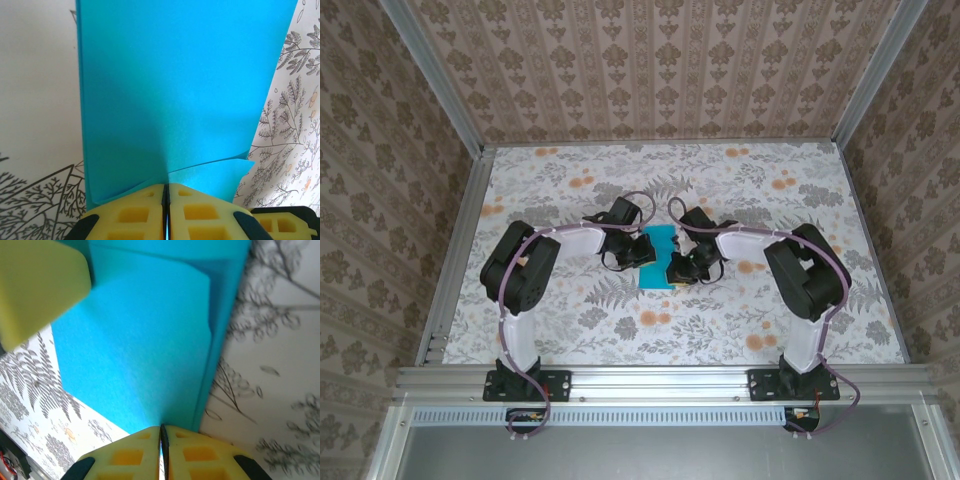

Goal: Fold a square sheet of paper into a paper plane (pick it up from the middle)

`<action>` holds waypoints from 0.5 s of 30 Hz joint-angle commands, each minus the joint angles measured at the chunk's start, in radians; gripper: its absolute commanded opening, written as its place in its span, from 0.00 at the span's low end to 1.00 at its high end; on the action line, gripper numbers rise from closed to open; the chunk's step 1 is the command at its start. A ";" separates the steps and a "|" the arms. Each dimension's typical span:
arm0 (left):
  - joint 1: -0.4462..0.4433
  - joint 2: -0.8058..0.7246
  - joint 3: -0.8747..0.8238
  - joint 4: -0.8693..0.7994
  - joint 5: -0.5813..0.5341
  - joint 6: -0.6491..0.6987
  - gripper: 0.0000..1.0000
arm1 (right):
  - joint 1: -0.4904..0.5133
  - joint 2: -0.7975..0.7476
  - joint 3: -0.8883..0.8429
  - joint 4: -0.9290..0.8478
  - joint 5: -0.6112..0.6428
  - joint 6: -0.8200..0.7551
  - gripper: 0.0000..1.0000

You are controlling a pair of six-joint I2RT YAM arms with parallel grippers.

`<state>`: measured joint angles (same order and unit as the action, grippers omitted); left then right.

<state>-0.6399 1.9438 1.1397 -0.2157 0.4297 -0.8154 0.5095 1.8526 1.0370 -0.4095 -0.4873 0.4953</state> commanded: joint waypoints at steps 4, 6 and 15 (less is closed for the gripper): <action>0.005 0.043 -0.016 -0.063 -0.062 -0.004 0.11 | -0.015 -0.073 -0.062 -0.102 0.018 -0.017 0.13; 0.005 0.029 -0.010 -0.047 -0.047 -0.001 0.12 | -0.022 -0.103 -0.059 -0.076 0.022 -0.008 0.13; 0.005 -0.092 0.028 0.009 -0.017 -0.009 0.27 | -0.049 -0.146 0.020 0.082 0.114 0.029 0.25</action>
<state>-0.6399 1.9137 1.1435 -0.2092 0.4274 -0.8162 0.4633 1.6890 1.0069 -0.3653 -0.4274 0.5232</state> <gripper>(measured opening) 0.258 0.246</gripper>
